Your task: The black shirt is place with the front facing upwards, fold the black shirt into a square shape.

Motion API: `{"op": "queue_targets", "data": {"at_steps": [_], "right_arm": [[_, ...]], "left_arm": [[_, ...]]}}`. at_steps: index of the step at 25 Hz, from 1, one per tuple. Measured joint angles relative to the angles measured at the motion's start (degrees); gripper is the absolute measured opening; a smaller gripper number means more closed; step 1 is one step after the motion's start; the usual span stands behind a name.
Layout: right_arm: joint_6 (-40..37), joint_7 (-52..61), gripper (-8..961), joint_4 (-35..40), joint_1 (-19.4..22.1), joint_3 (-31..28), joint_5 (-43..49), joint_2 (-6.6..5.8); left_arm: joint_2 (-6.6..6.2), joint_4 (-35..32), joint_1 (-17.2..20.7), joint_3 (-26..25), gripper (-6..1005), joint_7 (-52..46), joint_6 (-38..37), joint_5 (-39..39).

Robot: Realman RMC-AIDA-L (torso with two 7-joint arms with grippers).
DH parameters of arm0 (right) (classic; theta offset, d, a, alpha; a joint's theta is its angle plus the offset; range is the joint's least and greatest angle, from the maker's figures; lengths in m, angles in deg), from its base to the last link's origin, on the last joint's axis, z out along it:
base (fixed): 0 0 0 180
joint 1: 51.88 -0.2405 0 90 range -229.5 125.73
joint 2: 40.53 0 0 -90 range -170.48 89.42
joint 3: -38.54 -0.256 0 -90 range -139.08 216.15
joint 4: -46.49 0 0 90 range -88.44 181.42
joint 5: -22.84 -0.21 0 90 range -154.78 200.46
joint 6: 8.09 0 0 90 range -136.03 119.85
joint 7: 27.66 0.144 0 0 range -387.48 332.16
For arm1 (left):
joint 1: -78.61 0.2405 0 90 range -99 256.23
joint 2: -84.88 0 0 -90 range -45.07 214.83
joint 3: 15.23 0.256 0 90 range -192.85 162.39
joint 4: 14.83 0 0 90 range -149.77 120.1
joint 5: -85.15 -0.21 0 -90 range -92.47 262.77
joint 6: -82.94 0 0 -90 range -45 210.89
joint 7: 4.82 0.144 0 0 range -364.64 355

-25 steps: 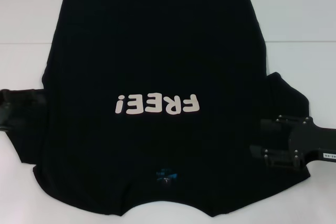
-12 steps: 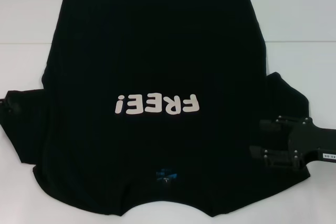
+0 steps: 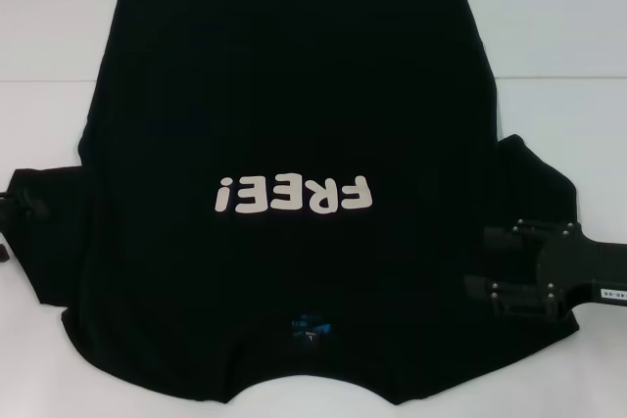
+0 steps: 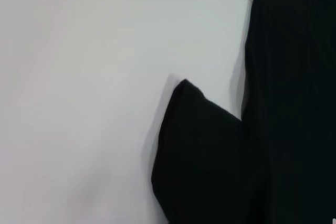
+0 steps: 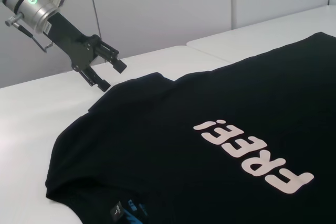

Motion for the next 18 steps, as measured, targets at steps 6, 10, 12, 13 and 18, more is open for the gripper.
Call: {"op": "queue_targets", "data": {"at_steps": [6,10,12,13,18], "right_arm": [[0.0,0.0,776,0.0,0.0,0.0,0.0,-0.05],[0.0,0.0,777,0.0,0.0,0.0,0.0,-0.05],[0.0,0.0,777,0.0,0.0,0.0,0.0,-0.03],[0.0,0.0,777,0.0,0.0,0.0,0.0,-0.01],[0.0,0.0,777,0.0,0.0,0.1,0.0,-0.01]], "left_arm": [[0.04,1.3,0.0,0.0,948,0.0,1.2,-0.2],[0.05,1.3,0.0,0.0,947,0.0,1.6,-0.2],[0.1,1.3,0.1,0.0,947,0.0,1.8,-0.2],[0.16,1.4,0.0,0.0,947,0.0,1.9,-0.2],[0.22,1.9,-0.4,0.3,934,0.1,2.0,0.0]]}}
